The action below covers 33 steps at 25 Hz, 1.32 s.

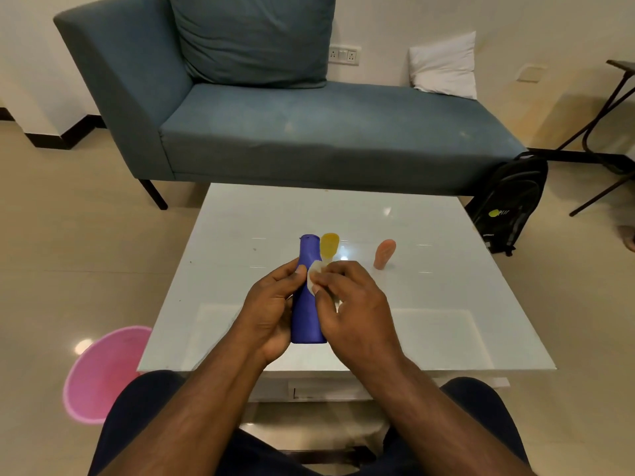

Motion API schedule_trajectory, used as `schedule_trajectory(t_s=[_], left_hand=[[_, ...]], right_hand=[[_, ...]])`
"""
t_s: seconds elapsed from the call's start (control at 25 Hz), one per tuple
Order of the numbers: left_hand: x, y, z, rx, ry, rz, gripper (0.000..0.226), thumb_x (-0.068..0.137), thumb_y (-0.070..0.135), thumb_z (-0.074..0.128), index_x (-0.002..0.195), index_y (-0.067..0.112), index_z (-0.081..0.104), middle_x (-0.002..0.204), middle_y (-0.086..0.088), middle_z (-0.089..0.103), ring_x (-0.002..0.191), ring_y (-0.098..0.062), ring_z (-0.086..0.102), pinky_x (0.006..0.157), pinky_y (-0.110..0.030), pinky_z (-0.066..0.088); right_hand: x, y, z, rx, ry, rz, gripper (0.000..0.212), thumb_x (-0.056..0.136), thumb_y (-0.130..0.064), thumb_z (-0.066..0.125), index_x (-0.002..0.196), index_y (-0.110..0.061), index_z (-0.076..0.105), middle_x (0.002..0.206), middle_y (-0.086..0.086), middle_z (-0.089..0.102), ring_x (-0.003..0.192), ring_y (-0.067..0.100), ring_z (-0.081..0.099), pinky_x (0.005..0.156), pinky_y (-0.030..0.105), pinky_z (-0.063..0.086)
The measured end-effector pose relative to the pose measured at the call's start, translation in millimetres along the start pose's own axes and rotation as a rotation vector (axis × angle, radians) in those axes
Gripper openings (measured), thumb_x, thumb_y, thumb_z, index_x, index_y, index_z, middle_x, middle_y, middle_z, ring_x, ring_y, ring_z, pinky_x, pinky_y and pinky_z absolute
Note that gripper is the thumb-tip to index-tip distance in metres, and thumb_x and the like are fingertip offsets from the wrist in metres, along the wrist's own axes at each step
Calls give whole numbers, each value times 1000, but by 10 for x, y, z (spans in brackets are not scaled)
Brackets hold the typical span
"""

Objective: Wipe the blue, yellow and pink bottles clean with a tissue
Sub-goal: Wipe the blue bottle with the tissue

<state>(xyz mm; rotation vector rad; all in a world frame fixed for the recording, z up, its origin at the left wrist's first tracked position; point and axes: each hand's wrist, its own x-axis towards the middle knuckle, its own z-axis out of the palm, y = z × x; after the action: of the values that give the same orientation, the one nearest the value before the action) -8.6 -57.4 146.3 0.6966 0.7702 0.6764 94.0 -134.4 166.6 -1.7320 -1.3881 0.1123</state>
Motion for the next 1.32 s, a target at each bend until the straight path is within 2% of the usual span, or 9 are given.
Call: schedule_trajectory(t_s=[0.2,0.36,0.52,0.68,0.76,0.92,1.04,1.16,1.32], left_hand=[[-55,-78,-13,8,-126,-40,42,91,27,62,133,30,60,125,-5,70,98,-26,71,73,-43,59],[-103,-79,6,66,-138,-32,37,91,34,61,128,33,63,119,-10,72,87,-28,70,71,-43,58],[-81,-61,-13,-56,-115,-56,39,98,51,44,122,32,68,116,-8,74,93,-26,70,77,-45,58],[-78,-78,-28,-75,-102,-93,43,95,56,44,120,32,70,109,-9,74,87,-26,69,76,-42,56],[-91,-164,-51,-69,-97,-103,39,92,49,55,126,33,66,112,-11,73,87,-26,68,70,-40,58],[-102,-360,-163,-233,23,-192,53,85,42,66,133,21,62,113,-13,70,90,-27,68,78,-42,57],[-130,-513,-270,-295,99,-288,53,92,42,63,132,8,59,112,-18,68,92,-30,68,77,-42,59],[-127,-620,-299,-253,102,-324,45,99,37,55,132,6,58,116,-19,70,95,-31,69,75,-45,60],[-114,-601,-321,-311,147,-354,44,102,41,47,120,3,61,94,-17,73,80,-28,71,69,-41,61]], right_hand=[[132,93,-32,87,42,139,12,90,-14,61,98,-21,67,97,-10,63,86,4,59,73,17,49],[261,89,-73,151,52,209,9,92,-17,59,97,-19,66,98,-6,62,84,0,58,64,2,43],[-110,27,71,260,-94,225,15,97,-23,53,93,-14,63,91,-6,56,84,5,54,68,11,45],[-193,127,81,-41,-114,-40,13,93,-19,58,103,-19,67,99,-9,59,92,3,48,77,10,43],[-48,178,55,-16,-70,58,9,92,-20,58,94,-18,67,90,-10,56,84,9,52,71,17,47],[-221,130,207,233,-205,362,19,93,-28,55,84,-11,57,80,-4,50,70,11,52,57,17,45],[-437,230,230,6,-286,223,19,95,-29,53,88,-14,63,85,-4,56,75,8,53,68,14,44],[-378,340,215,-103,-276,272,20,94,-26,53,93,-13,68,89,0,61,80,11,56,75,24,46],[-593,172,273,-134,-361,133,18,95,-22,51,91,-17,67,83,-3,57,75,9,52,71,23,45]])
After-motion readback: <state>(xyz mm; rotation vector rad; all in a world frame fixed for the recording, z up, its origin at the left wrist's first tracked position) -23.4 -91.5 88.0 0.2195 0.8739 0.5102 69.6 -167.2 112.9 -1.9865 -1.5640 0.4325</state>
